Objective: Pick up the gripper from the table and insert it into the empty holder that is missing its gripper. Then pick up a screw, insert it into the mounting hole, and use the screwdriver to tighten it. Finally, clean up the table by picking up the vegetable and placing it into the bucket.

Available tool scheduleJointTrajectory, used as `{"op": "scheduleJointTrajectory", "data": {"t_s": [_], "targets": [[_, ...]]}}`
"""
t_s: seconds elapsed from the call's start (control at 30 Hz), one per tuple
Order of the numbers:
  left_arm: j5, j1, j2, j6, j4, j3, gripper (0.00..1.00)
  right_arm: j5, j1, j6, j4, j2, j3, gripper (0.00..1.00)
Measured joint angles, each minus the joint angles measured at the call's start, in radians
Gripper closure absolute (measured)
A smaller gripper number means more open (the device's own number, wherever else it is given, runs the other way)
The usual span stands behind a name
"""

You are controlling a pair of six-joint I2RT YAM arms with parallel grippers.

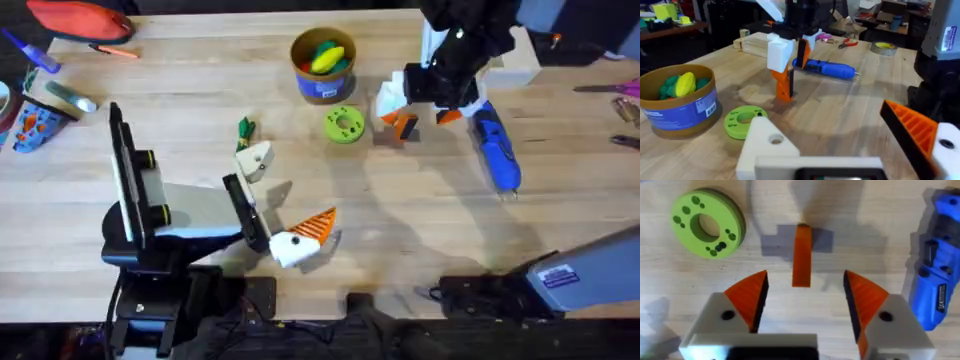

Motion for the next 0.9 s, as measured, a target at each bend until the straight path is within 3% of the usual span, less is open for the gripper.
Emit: {"op": "scheduleJointTrajectory", "data": {"t_s": [0.17, 0.9], "targets": [[0.000, 0.000, 0.000, 0.000, 0.000, 0.000, 0.015, 0.000, 0.000, -0.009, 0.012, 0.020, 0.000, 0.233], [0.000, 0.000, 0.000, 0.000, 0.000, 0.000, 0.015, 0.000, 0.000, -0.009, 0.114, 0.043, -0.039, 0.467]]}}
